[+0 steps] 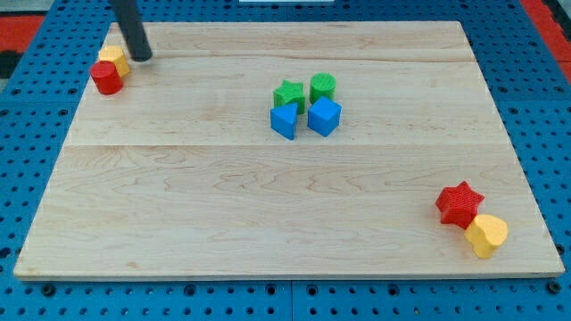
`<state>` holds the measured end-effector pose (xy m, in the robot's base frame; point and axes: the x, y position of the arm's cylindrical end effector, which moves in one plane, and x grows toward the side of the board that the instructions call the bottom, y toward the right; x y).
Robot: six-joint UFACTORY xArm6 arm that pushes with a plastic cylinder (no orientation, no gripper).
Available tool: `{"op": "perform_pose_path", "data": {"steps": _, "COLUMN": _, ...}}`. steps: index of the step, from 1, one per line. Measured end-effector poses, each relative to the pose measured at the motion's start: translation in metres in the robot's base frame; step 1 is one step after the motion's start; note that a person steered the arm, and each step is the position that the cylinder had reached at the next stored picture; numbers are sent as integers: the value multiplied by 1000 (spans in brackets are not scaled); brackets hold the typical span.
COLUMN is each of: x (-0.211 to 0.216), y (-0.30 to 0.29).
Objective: Push the red circle towards the blue triangle
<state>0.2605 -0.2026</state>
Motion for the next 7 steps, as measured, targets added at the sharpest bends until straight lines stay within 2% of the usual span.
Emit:
{"op": "perform_pose_path", "data": {"steps": 1, "x": -25, "y": -32}}
{"op": "perform_pose_path", "data": {"steps": 2, "x": -26, "y": -94}}
{"op": "perform_pose_path", "data": {"steps": 7, "x": 135, "y": -36}}
